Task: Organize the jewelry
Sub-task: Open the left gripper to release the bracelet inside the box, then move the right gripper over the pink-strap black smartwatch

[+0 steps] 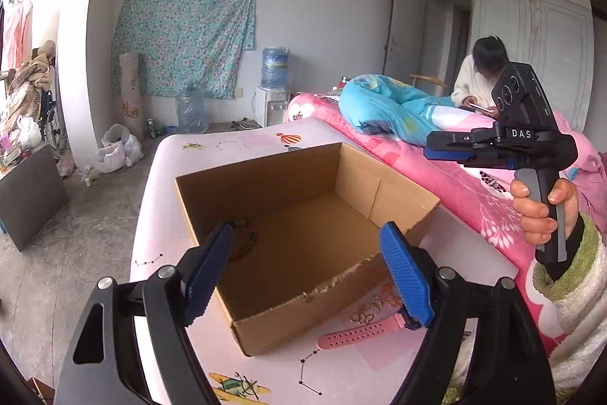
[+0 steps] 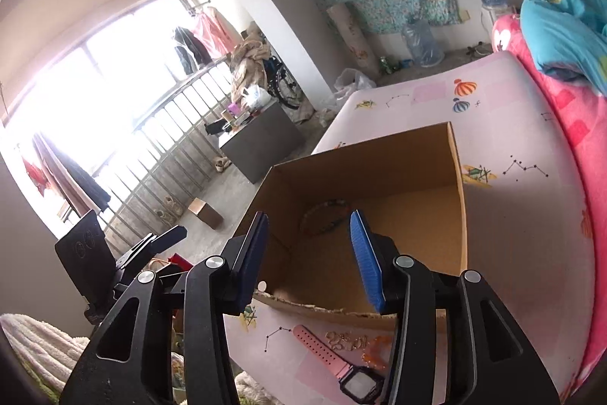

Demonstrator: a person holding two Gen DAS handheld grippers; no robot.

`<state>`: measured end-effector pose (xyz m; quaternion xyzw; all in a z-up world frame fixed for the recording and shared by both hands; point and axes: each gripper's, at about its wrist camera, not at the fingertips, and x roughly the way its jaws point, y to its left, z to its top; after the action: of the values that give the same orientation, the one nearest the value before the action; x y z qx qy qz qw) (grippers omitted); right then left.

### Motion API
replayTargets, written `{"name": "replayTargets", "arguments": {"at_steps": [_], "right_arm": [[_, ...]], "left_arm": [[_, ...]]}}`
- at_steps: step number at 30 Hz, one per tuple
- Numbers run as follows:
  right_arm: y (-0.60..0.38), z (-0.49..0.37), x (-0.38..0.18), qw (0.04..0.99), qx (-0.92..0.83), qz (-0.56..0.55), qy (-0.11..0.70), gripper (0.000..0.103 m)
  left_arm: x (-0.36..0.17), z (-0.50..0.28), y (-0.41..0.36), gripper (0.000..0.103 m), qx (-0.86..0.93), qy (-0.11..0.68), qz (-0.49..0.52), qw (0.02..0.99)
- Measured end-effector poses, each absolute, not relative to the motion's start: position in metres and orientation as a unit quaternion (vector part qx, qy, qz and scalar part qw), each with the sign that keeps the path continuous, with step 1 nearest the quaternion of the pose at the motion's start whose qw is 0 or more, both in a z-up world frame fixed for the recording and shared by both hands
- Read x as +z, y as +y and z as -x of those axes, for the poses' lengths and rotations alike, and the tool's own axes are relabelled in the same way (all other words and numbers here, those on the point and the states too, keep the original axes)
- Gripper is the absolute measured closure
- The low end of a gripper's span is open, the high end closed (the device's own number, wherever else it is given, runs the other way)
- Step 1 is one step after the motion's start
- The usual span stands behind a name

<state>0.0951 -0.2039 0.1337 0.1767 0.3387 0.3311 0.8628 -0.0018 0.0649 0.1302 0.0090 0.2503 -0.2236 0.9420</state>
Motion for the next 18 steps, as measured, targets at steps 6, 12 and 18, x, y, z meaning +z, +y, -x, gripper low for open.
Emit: {"name": "replayTargets", "arguments": {"at_steps": [6, 12, 18], "right_arm": [[-0.197, -0.065, 0.058, 0.843, 0.283, -0.158, 0.43, 0.05], [-0.154, -0.049, 0.023, 0.846, 0.263, -0.042, 0.463, 0.042], [-0.118, -0.052, 0.01, 0.85, 0.256, 0.075, 0.454, 0.041]], "left_arm": [[0.064, 0.014, 0.01, 0.025, -0.239, 0.327, -0.043, 0.913], [0.021, -0.003, -0.008, 0.025, -0.232, 0.383, -0.033, 0.894], [0.016, -0.02, 0.005, 0.025, -0.199, 0.397, -0.011, 0.896]]}}
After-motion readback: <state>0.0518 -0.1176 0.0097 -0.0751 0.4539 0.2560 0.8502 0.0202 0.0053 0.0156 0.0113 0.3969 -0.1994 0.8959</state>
